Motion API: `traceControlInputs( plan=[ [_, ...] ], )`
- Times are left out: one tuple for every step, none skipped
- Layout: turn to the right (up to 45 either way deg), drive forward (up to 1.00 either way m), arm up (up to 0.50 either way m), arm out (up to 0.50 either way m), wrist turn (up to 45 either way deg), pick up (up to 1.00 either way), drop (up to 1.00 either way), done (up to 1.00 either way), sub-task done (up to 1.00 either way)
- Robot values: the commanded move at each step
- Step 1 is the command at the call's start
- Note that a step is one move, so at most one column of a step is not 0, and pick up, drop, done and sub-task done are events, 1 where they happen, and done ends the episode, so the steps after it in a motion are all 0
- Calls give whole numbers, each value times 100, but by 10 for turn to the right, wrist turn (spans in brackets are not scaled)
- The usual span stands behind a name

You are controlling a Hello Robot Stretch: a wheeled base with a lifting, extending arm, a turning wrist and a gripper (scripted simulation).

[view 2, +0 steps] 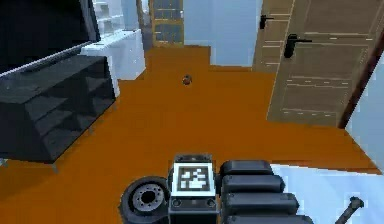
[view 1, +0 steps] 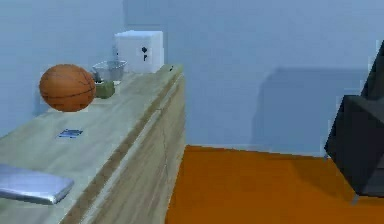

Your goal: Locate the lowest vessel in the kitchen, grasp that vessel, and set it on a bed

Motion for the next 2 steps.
traceControlInputs(
  plan=[
    [450, 0, 0, 0, 0, 0, 0, 0, 0],
    [450, 0, 0, 0, 0, 0, 0, 0, 0]
  ],
)
